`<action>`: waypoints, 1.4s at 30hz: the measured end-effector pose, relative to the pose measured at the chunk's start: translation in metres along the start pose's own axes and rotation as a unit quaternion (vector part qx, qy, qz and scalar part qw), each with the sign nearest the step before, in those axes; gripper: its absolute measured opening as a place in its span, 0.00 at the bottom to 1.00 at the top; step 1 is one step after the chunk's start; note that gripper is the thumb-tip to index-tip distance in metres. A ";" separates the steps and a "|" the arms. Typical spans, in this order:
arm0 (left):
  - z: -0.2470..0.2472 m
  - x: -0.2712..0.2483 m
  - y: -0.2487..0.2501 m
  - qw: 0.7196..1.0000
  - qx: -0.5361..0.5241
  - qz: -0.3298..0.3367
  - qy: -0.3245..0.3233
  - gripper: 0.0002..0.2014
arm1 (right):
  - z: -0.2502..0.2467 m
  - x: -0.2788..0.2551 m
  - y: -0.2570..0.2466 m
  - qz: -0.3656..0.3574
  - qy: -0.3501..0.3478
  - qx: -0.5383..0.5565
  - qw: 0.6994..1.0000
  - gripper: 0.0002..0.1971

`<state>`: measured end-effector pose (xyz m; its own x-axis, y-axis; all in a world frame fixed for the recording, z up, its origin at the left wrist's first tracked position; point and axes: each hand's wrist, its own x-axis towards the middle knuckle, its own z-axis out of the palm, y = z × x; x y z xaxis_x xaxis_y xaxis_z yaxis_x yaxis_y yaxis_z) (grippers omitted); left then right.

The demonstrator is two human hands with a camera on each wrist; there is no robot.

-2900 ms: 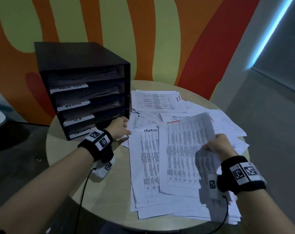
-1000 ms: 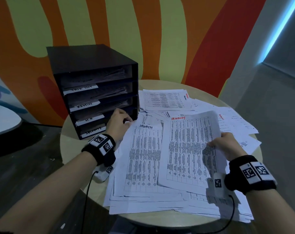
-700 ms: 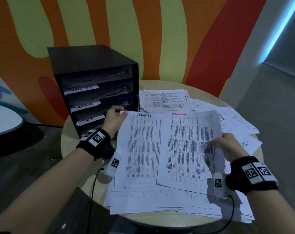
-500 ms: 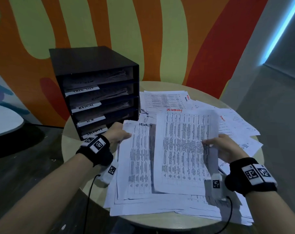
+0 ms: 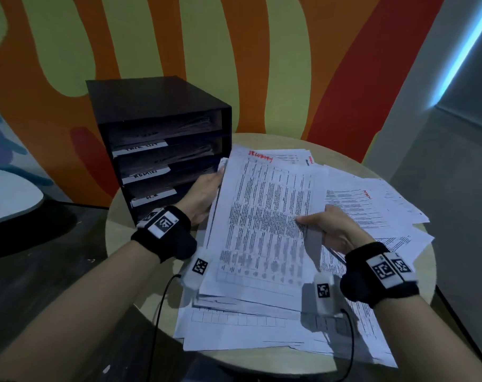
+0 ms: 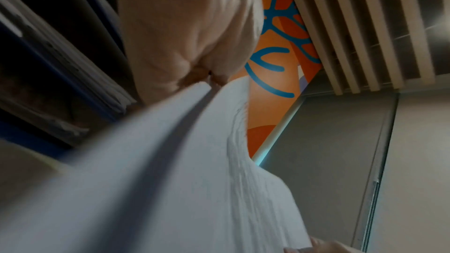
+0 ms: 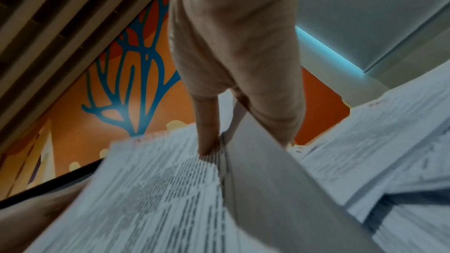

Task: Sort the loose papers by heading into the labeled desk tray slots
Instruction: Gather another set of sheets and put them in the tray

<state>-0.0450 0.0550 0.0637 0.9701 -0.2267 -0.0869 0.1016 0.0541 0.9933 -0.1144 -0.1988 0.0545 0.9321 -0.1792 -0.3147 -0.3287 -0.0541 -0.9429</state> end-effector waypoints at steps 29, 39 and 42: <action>-0.053 0.016 -0.033 0.978 0.156 0.046 0.131 0.03 | -0.096 0.005 0.034 -0.008 0.185 -0.082 0.979 0.11; -0.048 -0.012 -0.004 0.974 0.212 0.012 0.083 0.11 | -0.094 0.006 0.041 0.004 0.196 -0.108 0.975 0.07; -0.068 -0.007 0.029 0.982 0.128 0.086 0.110 0.17 | -0.096 0.006 0.041 0.007 0.203 -0.108 0.973 0.08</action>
<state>-0.0339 0.1241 0.0883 0.9951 -0.0181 0.0970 -0.0987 -0.1803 0.9786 -0.1375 -0.2968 0.0242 0.8046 -0.5531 -0.2163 -0.4058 -0.2460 -0.8802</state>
